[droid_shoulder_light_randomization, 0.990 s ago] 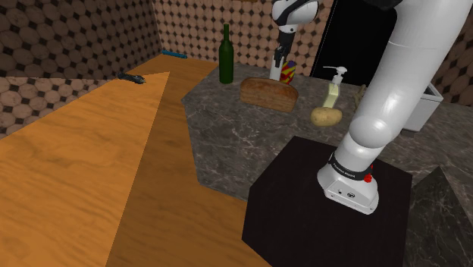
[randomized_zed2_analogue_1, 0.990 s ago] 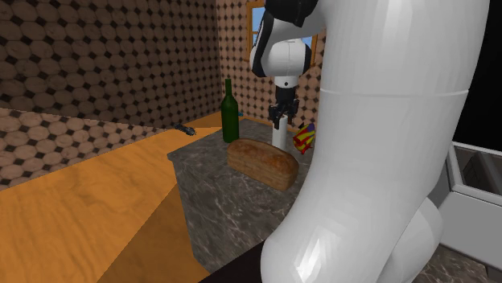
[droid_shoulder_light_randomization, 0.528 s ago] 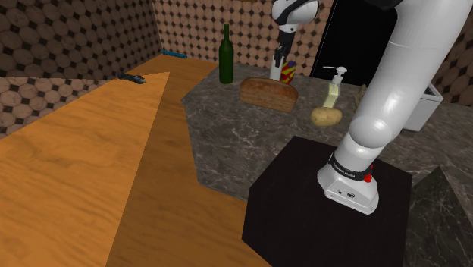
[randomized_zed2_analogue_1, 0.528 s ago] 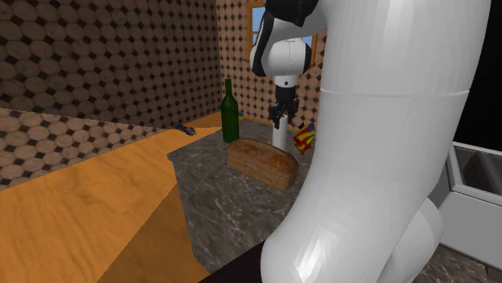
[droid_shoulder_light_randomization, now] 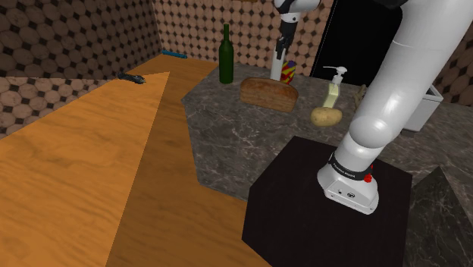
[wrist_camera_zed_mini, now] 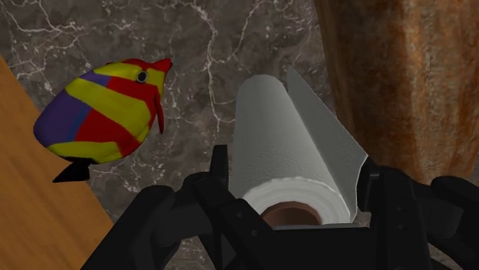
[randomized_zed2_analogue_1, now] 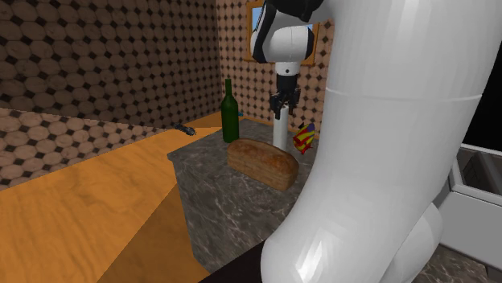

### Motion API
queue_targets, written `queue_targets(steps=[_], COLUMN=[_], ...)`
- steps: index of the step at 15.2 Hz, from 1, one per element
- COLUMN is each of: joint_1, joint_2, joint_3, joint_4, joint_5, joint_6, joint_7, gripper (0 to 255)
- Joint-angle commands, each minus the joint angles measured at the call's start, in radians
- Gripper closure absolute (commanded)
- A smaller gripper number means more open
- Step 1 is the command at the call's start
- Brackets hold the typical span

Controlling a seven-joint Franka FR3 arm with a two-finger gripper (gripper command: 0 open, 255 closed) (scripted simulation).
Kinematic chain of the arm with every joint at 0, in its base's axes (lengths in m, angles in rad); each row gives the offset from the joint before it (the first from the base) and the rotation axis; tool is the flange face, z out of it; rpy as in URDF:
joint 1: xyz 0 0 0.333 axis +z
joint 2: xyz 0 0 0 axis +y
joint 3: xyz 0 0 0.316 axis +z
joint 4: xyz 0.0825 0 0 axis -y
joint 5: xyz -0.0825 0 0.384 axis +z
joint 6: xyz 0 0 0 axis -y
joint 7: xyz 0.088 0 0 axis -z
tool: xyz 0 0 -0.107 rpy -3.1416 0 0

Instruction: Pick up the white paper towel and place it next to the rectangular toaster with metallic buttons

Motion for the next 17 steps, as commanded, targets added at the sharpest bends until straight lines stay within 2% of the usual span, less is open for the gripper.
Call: queue_targets(steps=[1,17], joint_1=[0.001,0.004], joint_2=[-0.011,-0.044], joint_3=[0.0,0.0], joint_4=[0.015,0.195], joint_5=[-0.006,-0.023], joint_6=[-0.025,-0.234], joint_7=[0.004,0.013], gripper=[255,255])
